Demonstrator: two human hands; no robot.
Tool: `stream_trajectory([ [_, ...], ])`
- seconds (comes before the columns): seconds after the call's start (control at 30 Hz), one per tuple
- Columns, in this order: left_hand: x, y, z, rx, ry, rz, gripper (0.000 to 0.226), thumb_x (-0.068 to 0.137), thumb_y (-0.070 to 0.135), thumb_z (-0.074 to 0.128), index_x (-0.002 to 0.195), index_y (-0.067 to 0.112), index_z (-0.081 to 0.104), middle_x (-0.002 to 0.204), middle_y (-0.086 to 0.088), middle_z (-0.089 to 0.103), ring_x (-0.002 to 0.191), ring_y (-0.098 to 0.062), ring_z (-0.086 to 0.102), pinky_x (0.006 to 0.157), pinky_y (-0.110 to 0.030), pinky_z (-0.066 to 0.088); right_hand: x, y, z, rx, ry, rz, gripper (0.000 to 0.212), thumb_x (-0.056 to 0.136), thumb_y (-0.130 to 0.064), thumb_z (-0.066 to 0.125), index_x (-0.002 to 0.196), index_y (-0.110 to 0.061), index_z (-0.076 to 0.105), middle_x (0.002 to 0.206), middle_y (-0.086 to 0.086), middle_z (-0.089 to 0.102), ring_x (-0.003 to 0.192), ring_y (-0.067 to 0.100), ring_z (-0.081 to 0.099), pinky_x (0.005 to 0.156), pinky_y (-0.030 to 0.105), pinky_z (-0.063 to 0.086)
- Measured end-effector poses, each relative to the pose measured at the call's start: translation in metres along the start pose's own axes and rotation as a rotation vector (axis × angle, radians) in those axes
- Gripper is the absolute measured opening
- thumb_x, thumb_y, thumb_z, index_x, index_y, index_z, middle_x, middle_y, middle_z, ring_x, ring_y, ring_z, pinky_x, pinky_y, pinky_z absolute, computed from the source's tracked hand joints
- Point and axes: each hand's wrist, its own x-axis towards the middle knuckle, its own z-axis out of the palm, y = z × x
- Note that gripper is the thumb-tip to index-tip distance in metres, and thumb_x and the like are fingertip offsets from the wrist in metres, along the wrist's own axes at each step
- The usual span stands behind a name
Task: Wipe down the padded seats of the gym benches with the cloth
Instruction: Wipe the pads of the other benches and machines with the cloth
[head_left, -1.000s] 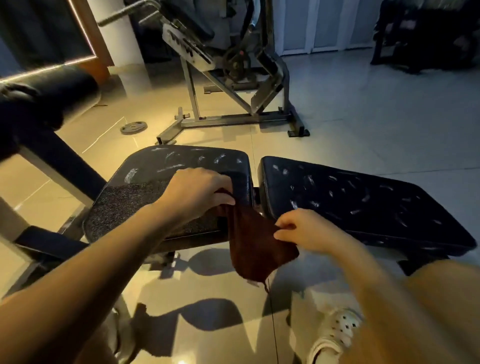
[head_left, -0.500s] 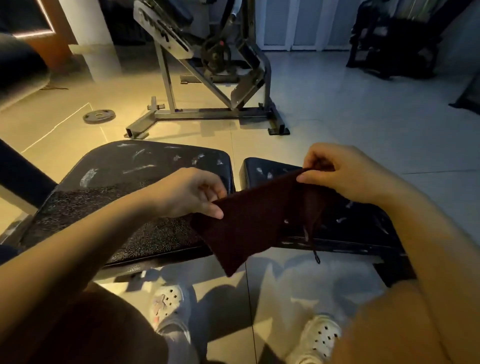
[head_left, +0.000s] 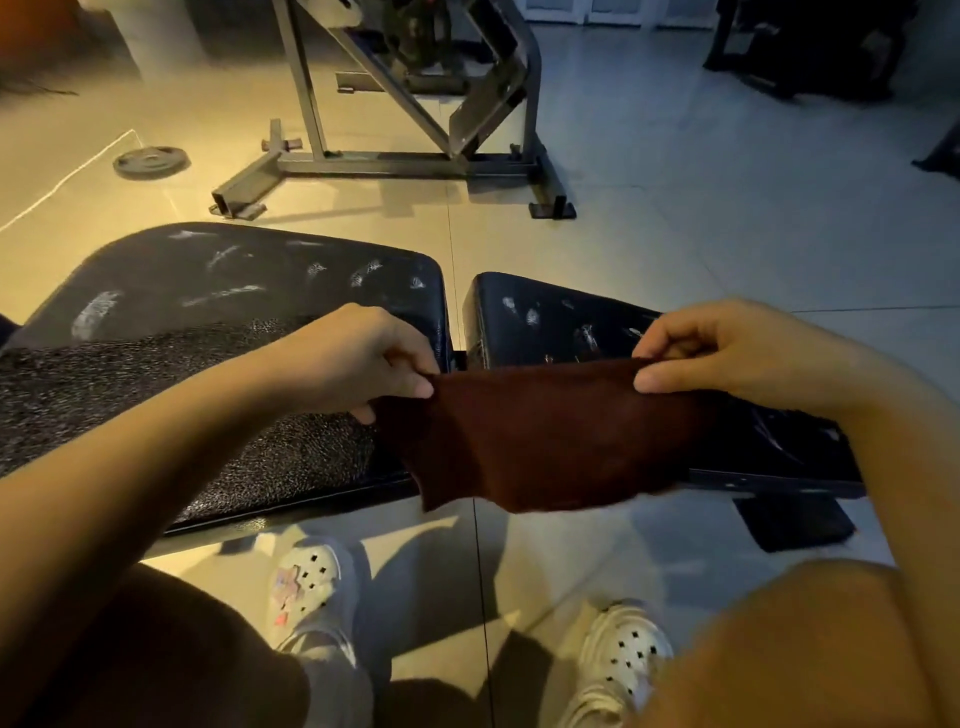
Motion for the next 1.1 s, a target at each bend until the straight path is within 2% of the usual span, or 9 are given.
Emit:
stream_trajectory([
  [0.07, 0.001, -0.001, 0.000, 0.014, -0.029, 0.010, 0.013, 0.088, 0.015, 0.069, 0.086, 0.028, 0.069, 0.070, 0.012, 0.063, 0.062, -0.003, 0.063, 0.051, -0.017, 0.050, -0.007, 0.011, -0.004, 0.005, -0.099, 0.029, 0.019, 0.076, -0.034, 0.069, 0.093, -0.025, 0.073, 0.089, 0.006, 0.074, 0.085, 0.022, 0.070, 0.082, 0.043, 0.057],
  [0.13, 0.001, 0.001, 0.000, 0.060, -0.038, 0.036, 0.013, 0.086, 0.016, 0.071, 0.086, 0.029, 0.069, 0.070, 0.012, 0.065, 0.060, 0.001, 0.061, 0.053, -0.015, 0.048, -0.011, 0.020, -0.004, -0.007, -0.106, 0.058, 0.012, 0.084, -0.021, 0.068, 0.095, -0.023, 0.073, 0.091, 0.004, 0.074, 0.086, 0.021, 0.070, 0.081, 0.041, 0.056],
  [0.33, 0.002, 0.010, 0.004, 0.122, 0.037, 0.074, 0.011, 0.080, 0.026, 0.078, 0.083, 0.030, 0.068, 0.074, 0.013, 0.069, 0.074, 0.005, 0.061, 0.062, -0.012, 0.045, -0.030, 0.021, -0.001, 0.066, 0.098, 0.111, 0.009, 0.089, -0.011, 0.065, 0.091, -0.017, 0.072, 0.084, 0.001, 0.074, 0.078, 0.014, 0.069, 0.065, 0.024, 0.055],
  [0.5, 0.000, 0.025, 0.016, 0.049, 0.058, 0.077, 0.009, 0.084, 0.030, 0.074, 0.084, 0.026, 0.066, 0.075, 0.012, 0.065, 0.074, -0.004, 0.061, 0.062, -0.020, 0.043, -0.066, -0.002, 0.009, 0.271, 0.212, 0.076, 0.023, 0.087, -0.007, 0.065, 0.104, -0.021, 0.067, 0.068, 0.004, 0.066, 0.065, 0.013, 0.064, 0.057, 0.026, 0.053],
  [0.67, -0.008, 0.050, 0.037, 0.106, 0.079, 0.174, 0.014, 0.087, 0.030, 0.070, 0.098, 0.026, 0.064, 0.087, 0.013, 0.064, 0.084, -0.008, 0.064, 0.078, -0.028, 0.053, -0.110, -0.046, 0.028, 0.539, 0.226, -0.020, 0.012, 0.073, -0.015, 0.065, 0.078, -0.017, 0.075, 0.069, 0.000, 0.067, 0.062, 0.010, 0.063, 0.054, 0.020, 0.054],
  [0.77, -0.030, 0.076, 0.044, -0.149, 0.143, 0.245, 0.028, 0.083, 0.052, 0.061, 0.097, 0.028, 0.062, 0.089, 0.012, 0.064, 0.083, -0.005, 0.064, 0.077, -0.027, 0.055, -0.115, -0.050, 0.037, 0.691, 0.290, 0.050, 0.021, 0.091, -0.005, 0.054, 0.089, -0.011, 0.074, 0.074, 0.006, 0.071, 0.064, 0.013, 0.069, 0.056, 0.021, 0.056],
  [0.9, -0.052, 0.097, 0.068, -0.418, 0.013, 0.290, 0.052, 0.060, 0.074, 0.064, 0.095, 0.035, 0.061, 0.088, 0.011, 0.067, 0.077, -0.005, 0.065, 0.071, -0.028, 0.056, -0.101, -0.045, 0.054, 0.715, 0.260, 0.111, 0.029, 0.096, 0.006, 0.045, 0.105, -0.010, 0.068, 0.094, 0.012, 0.074, 0.086, 0.021, 0.073, 0.069, 0.030, 0.061],
  [0.97, -0.042, 0.094, 0.081, -0.377, 0.031, 0.282, 0.052, 0.060, 0.070, 0.071, 0.097, 0.034, 0.060, 0.085, 0.011, 0.066, 0.075, -0.005, 0.065, 0.070, -0.031, 0.058, -0.092, -0.041, 0.057, 0.608, 0.248, 0.086, 0.030, 0.090, 0.010, 0.055, 0.101, -0.013, 0.070, 0.090, 0.010, 0.074, 0.085, 0.019, 0.073, 0.073, 0.030, 0.061],
  [1.1, -0.012, 0.076, 0.087, -0.179, 0.197, 0.318, 0.024, 0.078, 0.025, 0.078, 0.096, 0.024, 0.062, 0.084, 0.013, 0.065, 0.079, -0.001, 0.063, 0.071, -0.029, 0.055, -0.085, -0.035, 0.041, 0.371, 0.327, 0.007, 0.023, 0.082, 0.001, 0.069, 0.092, -0.019, 0.070, 0.080, 0.002, 0.074, 0.079, 0.013, 0.073, 0.074, 0.022, 0.059],
])
